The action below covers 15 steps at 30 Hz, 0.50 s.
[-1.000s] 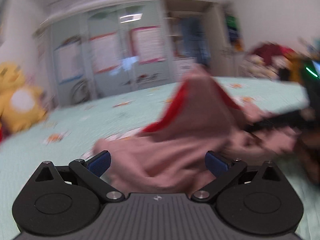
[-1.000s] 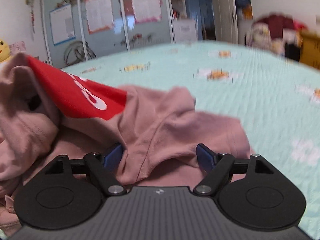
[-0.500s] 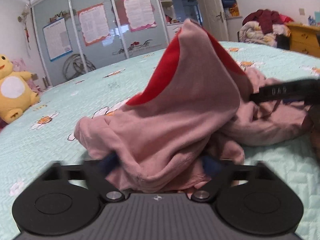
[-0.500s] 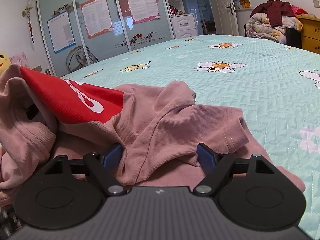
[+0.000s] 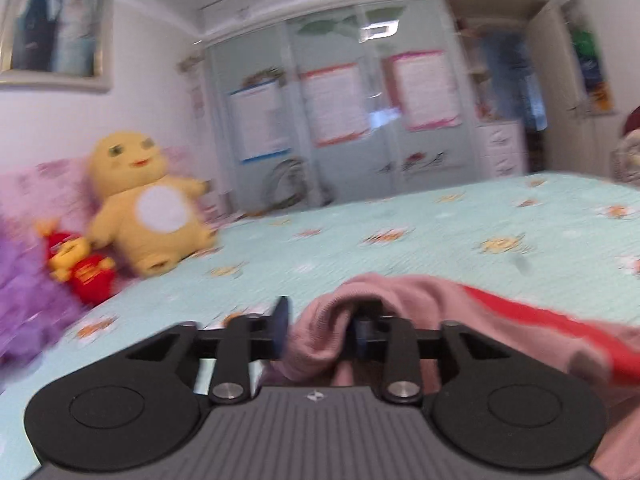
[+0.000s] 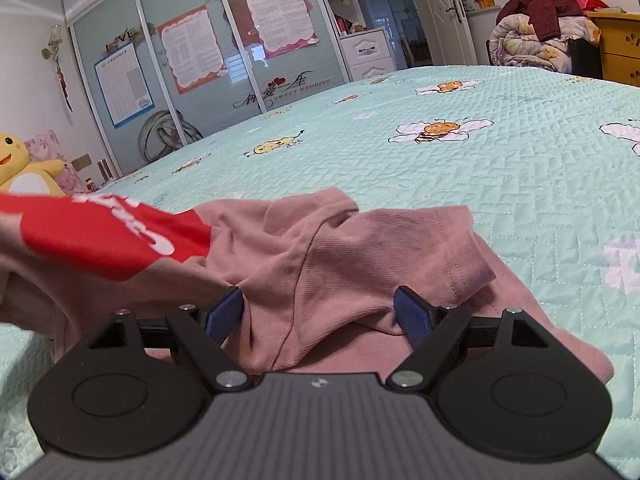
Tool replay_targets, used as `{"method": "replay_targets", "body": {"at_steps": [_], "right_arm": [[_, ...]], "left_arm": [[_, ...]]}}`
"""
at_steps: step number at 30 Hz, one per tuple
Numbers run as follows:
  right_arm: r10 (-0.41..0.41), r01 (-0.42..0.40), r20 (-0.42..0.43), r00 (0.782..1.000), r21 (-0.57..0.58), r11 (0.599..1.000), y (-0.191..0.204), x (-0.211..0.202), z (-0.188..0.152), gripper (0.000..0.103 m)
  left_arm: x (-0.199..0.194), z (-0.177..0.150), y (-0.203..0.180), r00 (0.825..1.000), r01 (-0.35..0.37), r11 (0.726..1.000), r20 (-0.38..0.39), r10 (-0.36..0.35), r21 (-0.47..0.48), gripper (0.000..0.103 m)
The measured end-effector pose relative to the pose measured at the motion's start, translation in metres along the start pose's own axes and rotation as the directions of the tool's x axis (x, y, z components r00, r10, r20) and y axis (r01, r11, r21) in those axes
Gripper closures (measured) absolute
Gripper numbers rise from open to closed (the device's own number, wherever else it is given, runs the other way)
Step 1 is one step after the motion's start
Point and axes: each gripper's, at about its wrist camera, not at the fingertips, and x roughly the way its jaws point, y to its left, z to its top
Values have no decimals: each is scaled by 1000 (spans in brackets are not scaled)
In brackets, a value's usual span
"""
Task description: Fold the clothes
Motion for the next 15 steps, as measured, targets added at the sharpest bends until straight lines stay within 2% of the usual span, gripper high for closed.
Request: {"method": "replay_targets", "body": {"at_steps": [1, 2, 4, 5, 6, 9, 10, 11, 15], "right_arm": [[-1, 1, -1, 1000, 1, 1000, 0, 0, 0, 21], [-1, 1, -1, 1000, 1, 1000, 0, 0, 0, 21], [0, 0, -2, 1000, 2, 1000, -1, 0, 0, 21], [0, 0, -2, 1000, 3, 1000, -1, 0, 0, 21], [-1, 1, -3, 1000, 2, 1000, -1, 0, 1, 21], [-4, 4, -6, 1000, 0, 1000, -1, 0, 1, 21], [-5, 5, -7, 1000, 0, 1000, -1, 0, 2, 21], [-6, 6, -8, 1000, -1, 1000, -1, 0, 2, 21], [-10, 10, -12, 1000, -4, 1000, 0, 0, 3, 21]], "left_arm": [[3, -9, -4, 999, -27, 1000, -30, 27, 3, 59], [5, -22, -6, 997, -23, 1000, -75, 23, -4, 60], [2, -54, -8, 986, 12, 999, -163, -18, -39, 60], [-2, -69, -8, 981, 27, 998, -190, -38, -62, 54], [-6, -82, -9, 976, 37, 997, -210, -52, -75, 42], [-15, -95, -18, 978, 47, 998, -202, -55, -41, 35], [-18, -98, -21, 979, 50, 998, -197, -54, -28, 30], [-17, -101, -24, 978, 55, 998, -201, -57, -14, 22], [-15, -107, -18, 975, 75, 997, -210, -75, -6, 21]]}}
